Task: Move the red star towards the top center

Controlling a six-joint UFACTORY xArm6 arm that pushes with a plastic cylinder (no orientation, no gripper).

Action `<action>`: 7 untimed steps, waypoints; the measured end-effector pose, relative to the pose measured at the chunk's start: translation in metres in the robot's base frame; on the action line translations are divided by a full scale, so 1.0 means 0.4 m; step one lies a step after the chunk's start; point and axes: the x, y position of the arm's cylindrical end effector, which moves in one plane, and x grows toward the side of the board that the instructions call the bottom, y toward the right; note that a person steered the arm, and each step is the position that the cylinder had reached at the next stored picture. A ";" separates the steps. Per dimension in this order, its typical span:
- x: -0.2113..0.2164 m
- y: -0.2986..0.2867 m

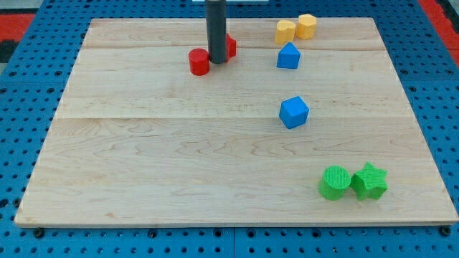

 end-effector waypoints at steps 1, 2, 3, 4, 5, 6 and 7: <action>0.013 0.051; 0.079 0.160; 0.017 0.186; -0.028 0.159; -0.065 0.122; -0.065 -0.020; 0.056 0.024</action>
